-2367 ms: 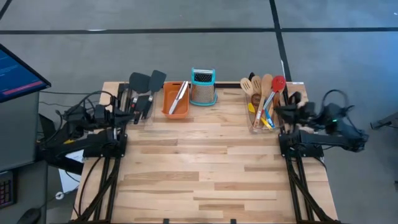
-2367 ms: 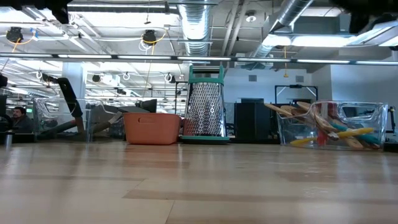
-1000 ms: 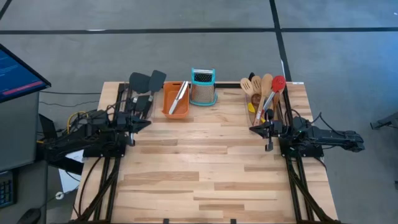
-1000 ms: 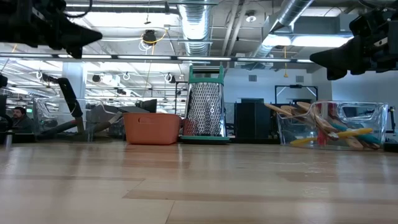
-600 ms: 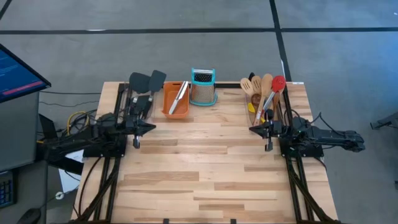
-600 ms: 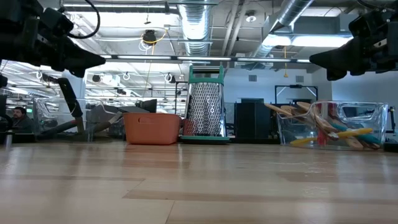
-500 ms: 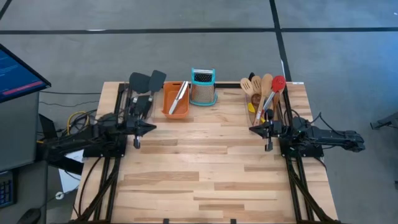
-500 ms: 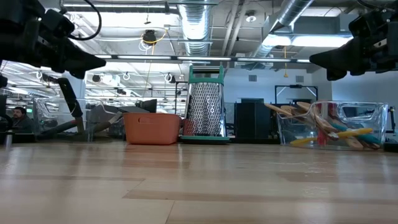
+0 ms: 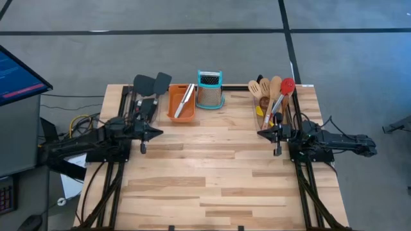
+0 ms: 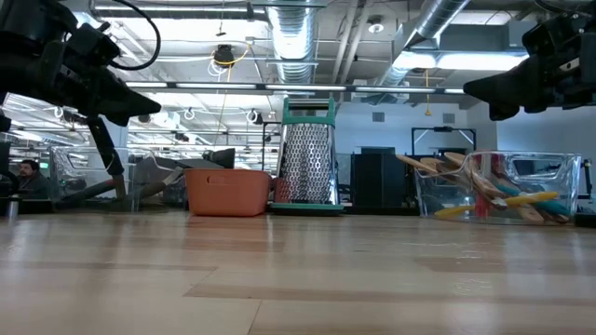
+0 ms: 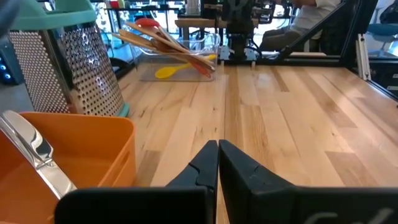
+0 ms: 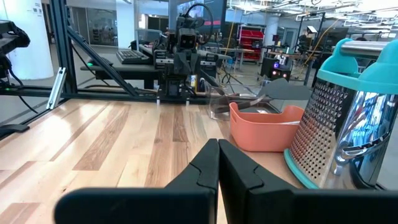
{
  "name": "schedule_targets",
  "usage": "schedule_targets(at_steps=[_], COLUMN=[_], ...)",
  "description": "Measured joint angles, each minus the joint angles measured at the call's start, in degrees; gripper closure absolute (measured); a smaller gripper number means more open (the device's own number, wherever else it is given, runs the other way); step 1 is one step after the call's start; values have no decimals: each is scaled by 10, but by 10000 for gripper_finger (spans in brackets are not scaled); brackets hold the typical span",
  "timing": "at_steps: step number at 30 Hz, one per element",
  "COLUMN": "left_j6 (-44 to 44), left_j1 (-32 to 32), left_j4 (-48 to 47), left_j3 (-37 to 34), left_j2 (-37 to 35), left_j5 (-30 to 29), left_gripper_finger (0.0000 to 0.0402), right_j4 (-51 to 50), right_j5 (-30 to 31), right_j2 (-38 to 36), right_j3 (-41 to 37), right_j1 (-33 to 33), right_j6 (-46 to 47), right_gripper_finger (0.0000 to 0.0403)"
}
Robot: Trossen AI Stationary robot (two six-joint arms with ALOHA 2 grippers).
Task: Pick & Place Kitchen Items
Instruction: Return to Home Position
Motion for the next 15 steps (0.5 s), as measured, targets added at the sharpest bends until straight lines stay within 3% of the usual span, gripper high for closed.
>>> schedule_targets(at_steps=[15], left_j6=[0], left_j1=[0], left_j4=[4], left_j3=[0], left_j2=[18], left_j5=[0], left_gripper_finger=[400], right_j4=[0], right_j5=[0], right_j2=[0], right_j3=[0], right_j1=[0], right_j6=[0], right_gripper_finger=[403])
